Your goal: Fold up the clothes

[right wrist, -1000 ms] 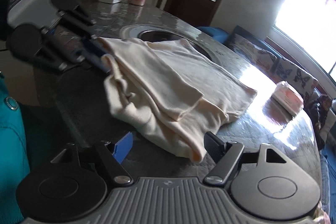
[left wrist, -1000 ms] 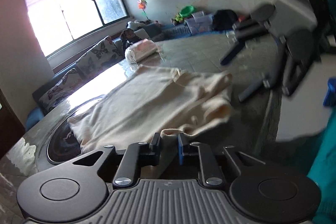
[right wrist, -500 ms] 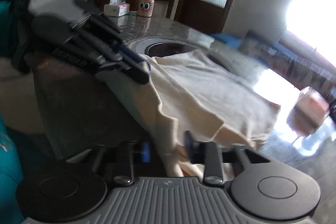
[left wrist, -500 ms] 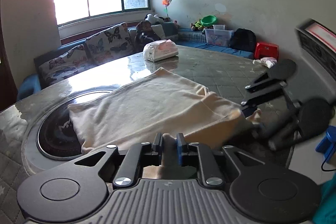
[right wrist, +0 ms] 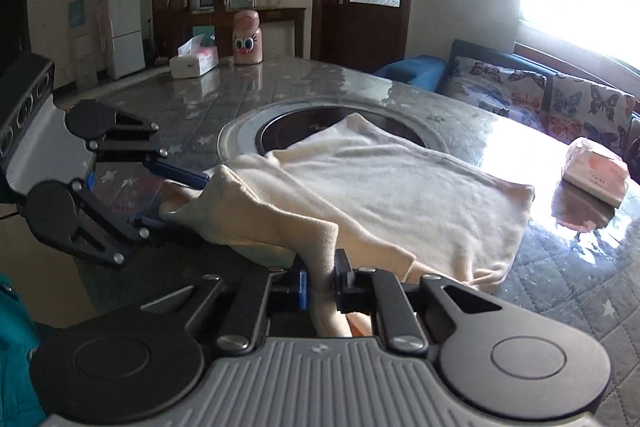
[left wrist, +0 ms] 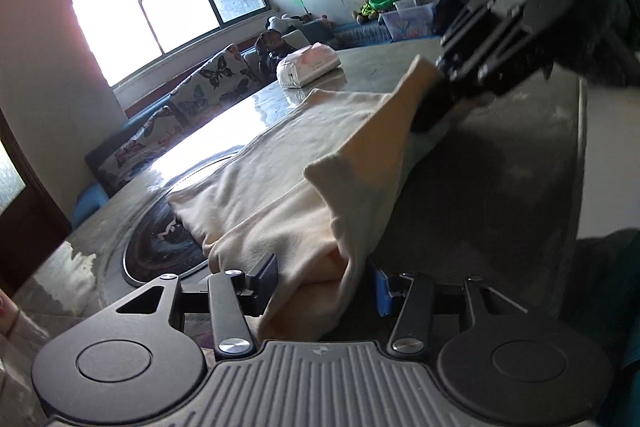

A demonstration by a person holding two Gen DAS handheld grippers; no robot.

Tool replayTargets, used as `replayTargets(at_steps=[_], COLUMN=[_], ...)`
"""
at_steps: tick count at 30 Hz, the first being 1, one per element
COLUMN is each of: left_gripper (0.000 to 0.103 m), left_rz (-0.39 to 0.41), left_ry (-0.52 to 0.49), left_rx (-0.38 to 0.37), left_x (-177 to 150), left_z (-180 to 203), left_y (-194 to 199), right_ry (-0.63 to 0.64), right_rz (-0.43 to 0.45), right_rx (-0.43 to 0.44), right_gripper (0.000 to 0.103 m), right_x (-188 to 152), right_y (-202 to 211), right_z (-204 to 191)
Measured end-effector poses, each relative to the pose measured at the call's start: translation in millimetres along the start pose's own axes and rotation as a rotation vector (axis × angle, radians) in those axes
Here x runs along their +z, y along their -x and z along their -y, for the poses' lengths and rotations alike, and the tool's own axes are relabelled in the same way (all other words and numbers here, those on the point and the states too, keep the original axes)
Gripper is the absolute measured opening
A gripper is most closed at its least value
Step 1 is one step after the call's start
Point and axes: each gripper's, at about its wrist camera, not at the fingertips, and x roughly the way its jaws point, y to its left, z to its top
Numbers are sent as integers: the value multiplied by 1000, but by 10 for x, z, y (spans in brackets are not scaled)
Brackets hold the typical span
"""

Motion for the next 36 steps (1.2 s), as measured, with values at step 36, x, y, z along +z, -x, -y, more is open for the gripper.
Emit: replayTargets(at_steps=[36], left_gripper=[22], left_rz=[-49], left_ry=[175], left_rx=[30], left_x=[509], left_z=[-753], left_y=[-763], right_ry=[10], right_rz=[2], right_rx=[-81], right_gripper=[11], right_x=[621], right_y=[-348], right_z=[460])
